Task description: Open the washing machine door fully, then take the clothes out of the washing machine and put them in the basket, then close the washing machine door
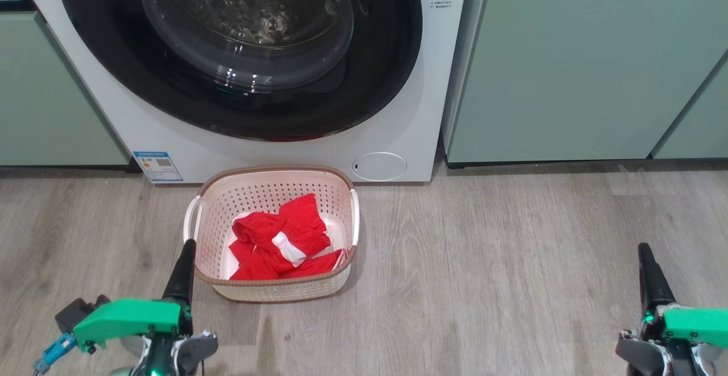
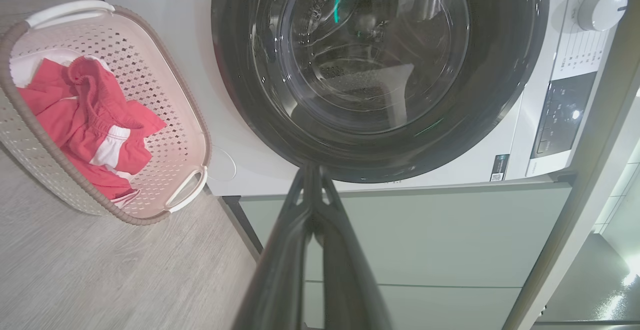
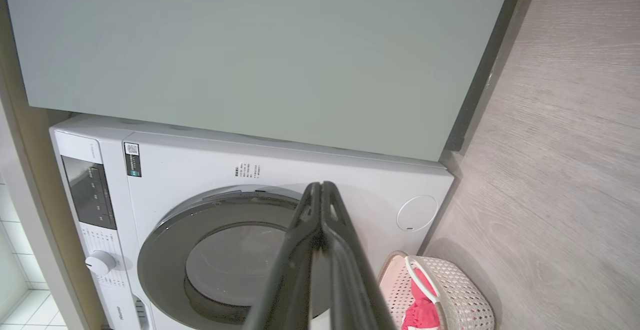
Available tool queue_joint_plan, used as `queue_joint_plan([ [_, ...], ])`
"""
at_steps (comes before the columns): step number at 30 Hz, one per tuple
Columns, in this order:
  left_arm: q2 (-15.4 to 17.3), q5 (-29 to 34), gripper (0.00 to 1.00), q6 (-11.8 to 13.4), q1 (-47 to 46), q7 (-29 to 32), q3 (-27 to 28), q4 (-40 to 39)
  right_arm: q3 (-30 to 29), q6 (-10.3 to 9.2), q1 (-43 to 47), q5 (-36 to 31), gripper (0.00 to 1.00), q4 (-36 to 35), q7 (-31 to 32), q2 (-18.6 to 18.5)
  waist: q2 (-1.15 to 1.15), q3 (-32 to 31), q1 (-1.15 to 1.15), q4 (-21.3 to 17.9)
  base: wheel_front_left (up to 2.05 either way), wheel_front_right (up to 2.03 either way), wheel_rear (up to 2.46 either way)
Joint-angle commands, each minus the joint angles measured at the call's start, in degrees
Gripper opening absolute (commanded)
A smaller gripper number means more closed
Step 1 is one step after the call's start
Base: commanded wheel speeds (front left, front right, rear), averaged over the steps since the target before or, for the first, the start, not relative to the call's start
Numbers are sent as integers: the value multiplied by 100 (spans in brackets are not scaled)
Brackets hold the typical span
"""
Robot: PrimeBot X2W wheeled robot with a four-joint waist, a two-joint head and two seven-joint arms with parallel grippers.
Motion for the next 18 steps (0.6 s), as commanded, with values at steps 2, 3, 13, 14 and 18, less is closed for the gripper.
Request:
queue_joint_plan([
  [2,11,-196,0,-35,-314,69,192,-255,77,-4,-314,209,0,-227,89,-8,0,6,0,0,0,0,0],
  [3,8,-257,0,-35,-315,86,197,-272,75,-4,-319,272,0,-231,106,-8,0,9,0,-1,0,0,0],
  [13,-19,-869,0,-38,-320,252,244,-441,58,-4,-370,904,0,-266,275,-8,0,40,0,-4,0,0,0],
  [14,-20,-908,0,-39,-320,263,247,-451,57,-4,-373,943,0,-268,285,-8,0,42,0,-4,0,0,0],
  [18,-20,-908,0,-39,-320,263,247,-451,57,-4,-373,944,0,-268,285,-8,0,42,0,-4,0,0,0],
])
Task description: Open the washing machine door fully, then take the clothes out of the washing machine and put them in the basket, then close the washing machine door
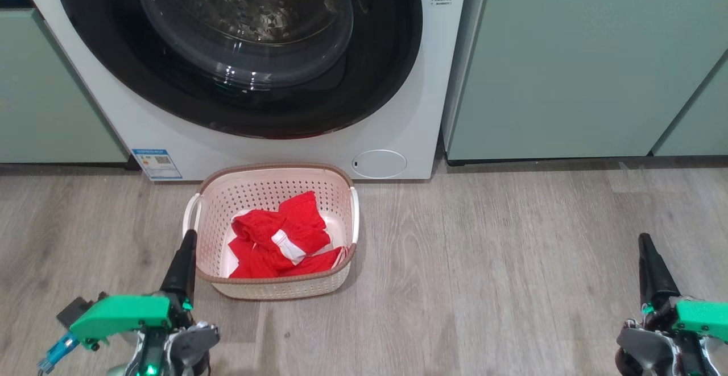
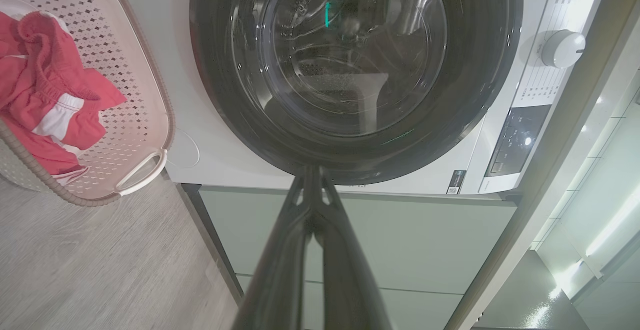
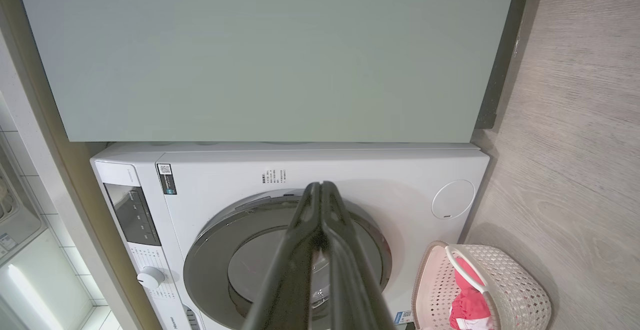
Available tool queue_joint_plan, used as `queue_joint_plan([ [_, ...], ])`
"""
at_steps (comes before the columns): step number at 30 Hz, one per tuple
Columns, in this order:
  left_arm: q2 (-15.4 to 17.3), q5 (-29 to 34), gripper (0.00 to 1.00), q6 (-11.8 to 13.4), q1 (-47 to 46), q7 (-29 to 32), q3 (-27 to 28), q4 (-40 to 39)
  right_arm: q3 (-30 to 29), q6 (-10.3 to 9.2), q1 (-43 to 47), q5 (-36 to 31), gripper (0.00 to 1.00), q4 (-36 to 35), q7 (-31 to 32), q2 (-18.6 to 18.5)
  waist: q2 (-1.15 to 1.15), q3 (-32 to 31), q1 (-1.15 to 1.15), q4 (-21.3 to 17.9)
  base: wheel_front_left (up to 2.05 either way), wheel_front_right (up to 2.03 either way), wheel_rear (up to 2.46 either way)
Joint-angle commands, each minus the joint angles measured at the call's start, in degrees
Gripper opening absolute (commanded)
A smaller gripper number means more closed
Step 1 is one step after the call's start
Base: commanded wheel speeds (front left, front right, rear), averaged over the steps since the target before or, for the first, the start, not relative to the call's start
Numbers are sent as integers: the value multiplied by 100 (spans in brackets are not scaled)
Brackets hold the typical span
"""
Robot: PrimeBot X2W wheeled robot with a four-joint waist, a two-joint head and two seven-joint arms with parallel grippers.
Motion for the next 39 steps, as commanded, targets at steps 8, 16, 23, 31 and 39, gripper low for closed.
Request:
queue_joint_plan([
  [8,28,-22,0,-39,-317,35,187,-204,110,-3,-257,34,0,-226,34,-8,0,-1,0,0,0,0,0],
  [16,28,-22,0,-39,-317,35,187,-204,110,-3,-257,34,0,-226,33,-8,0,-1,0,0,0,0,0],
  [23,28,-22,0,-39,-316,35,187,-204,111,-3,-257,34,0,-226,33,-8,0,-1,0,0,0,0,0],
  [31,28,-22,0,-39,-316,35,186,-204,111,-3,-257,34,0,-226,33,-8,0,-1,0,0,0,0,0],
  [39,28,-22,0,-39,-316,34,186,-204,111,-3,-257,35,0,-226,33,-8,0,-1,0,0,0,0,0],
])
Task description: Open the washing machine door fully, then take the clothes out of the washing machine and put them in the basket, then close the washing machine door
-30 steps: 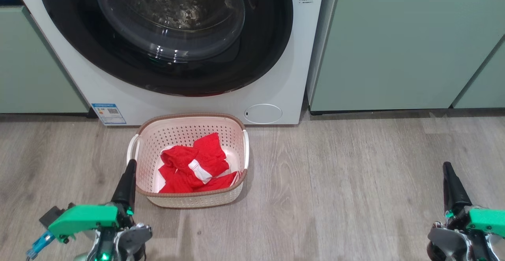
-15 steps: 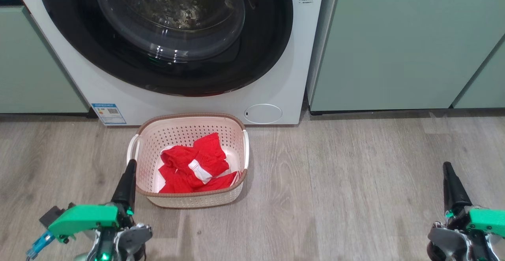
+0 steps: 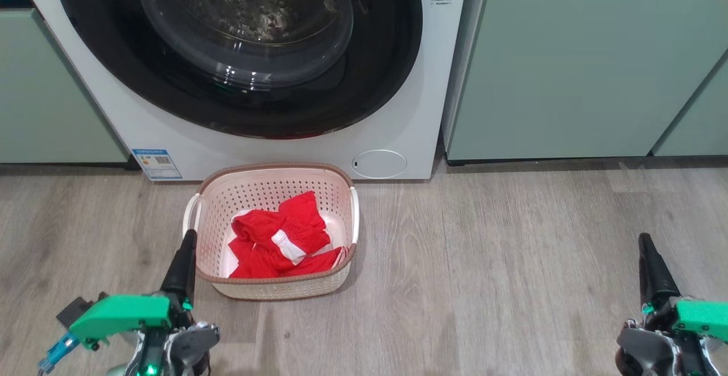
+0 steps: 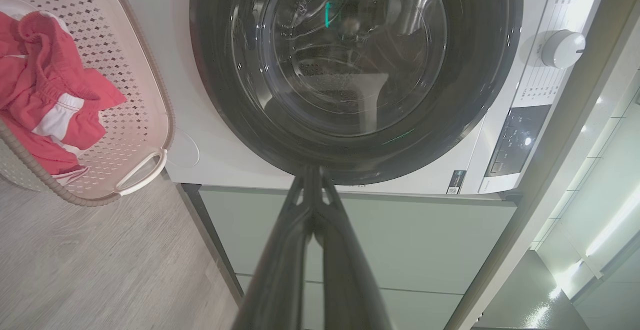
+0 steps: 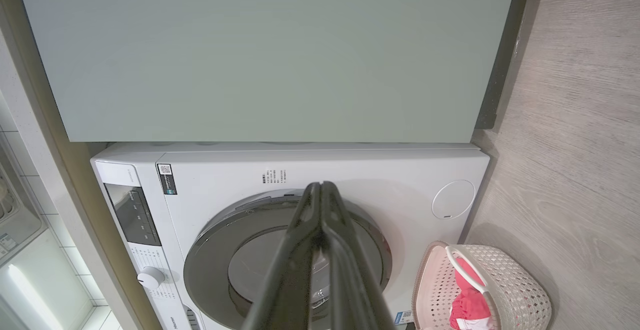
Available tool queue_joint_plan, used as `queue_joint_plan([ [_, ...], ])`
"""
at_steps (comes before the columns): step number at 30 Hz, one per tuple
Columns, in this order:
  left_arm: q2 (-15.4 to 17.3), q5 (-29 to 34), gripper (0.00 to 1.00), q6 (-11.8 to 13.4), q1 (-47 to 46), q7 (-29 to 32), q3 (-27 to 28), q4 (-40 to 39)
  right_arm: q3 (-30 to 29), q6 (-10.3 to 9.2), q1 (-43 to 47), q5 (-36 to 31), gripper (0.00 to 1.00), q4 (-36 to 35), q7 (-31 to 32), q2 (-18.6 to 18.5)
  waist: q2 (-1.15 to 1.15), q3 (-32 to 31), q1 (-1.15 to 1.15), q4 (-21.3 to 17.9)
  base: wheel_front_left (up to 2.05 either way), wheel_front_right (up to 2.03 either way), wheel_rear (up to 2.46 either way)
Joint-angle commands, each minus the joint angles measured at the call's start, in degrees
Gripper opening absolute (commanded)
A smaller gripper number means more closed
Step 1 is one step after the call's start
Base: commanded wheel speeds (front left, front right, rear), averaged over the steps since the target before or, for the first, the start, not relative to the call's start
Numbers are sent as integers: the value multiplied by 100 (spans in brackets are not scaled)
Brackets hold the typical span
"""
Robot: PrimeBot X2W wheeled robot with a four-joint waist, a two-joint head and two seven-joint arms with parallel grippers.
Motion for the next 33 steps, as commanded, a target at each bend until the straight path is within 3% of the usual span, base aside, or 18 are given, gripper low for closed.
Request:
queue_joint_plan([
  [1,29,-22,0,-39,-316,34,185,-204,113,-3,-257,35,0,-224,33,-8,0,0,0,0,0,0,0],
  [33,29,-23,0,-39,-316,34,184,-204,114,-3,-257,35,0,-224,33,-8,0,0,0,0,0,0,0],
])
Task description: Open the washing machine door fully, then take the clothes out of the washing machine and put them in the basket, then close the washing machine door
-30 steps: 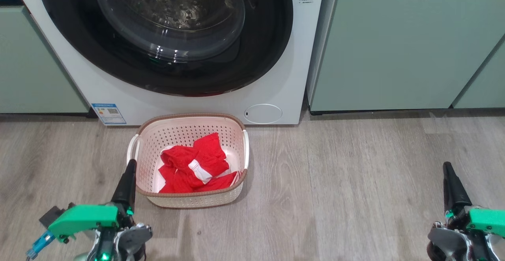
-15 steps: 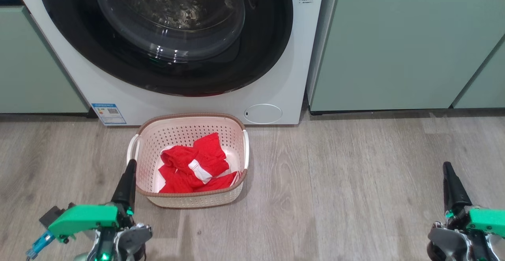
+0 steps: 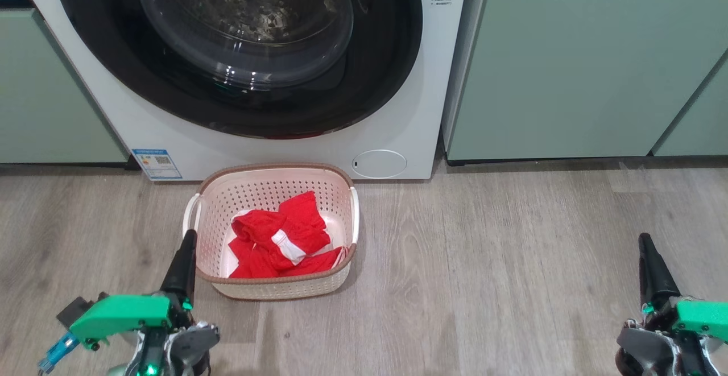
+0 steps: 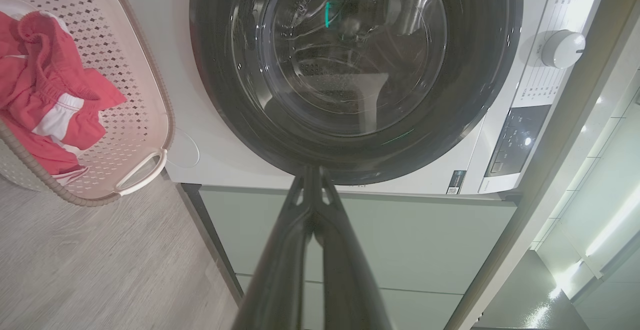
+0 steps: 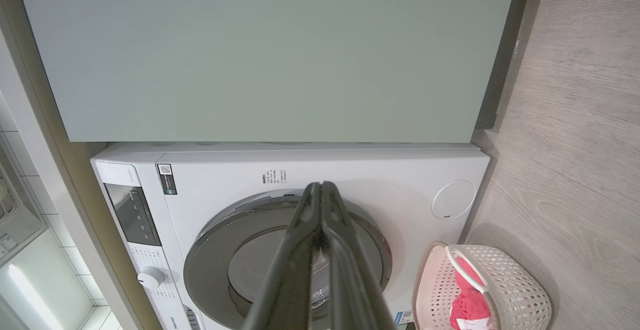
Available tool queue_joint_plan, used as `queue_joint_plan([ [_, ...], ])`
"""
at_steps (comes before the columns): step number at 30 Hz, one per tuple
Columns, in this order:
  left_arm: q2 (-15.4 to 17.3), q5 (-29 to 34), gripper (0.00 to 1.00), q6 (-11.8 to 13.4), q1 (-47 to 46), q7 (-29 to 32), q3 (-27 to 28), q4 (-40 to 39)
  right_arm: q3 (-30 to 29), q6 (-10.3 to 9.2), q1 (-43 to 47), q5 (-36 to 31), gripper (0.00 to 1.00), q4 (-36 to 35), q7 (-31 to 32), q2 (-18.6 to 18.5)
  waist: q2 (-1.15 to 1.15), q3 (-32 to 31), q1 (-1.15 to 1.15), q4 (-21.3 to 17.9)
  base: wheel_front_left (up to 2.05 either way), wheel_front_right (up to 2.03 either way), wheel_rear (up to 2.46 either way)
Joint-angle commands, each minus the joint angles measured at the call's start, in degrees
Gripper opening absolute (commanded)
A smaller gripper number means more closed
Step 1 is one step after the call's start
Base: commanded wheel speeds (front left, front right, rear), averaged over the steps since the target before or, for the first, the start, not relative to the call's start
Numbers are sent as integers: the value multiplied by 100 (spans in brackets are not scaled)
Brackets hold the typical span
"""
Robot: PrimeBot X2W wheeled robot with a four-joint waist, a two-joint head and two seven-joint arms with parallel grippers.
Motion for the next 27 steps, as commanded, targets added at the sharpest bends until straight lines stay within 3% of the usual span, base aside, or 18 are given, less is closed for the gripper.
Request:
queue_joint_plan([
  [1,30,-23,0,-39,-316,34,184,-204,114,-3,-257,35,0,-223,33,-8,0,0,0,0,0,0,0],
  [27,30,-23,0,-39,-316,34,184,-204,114,-3,-257,35,0,-223,32,-8,0,0,0,0,0,0,0],
])
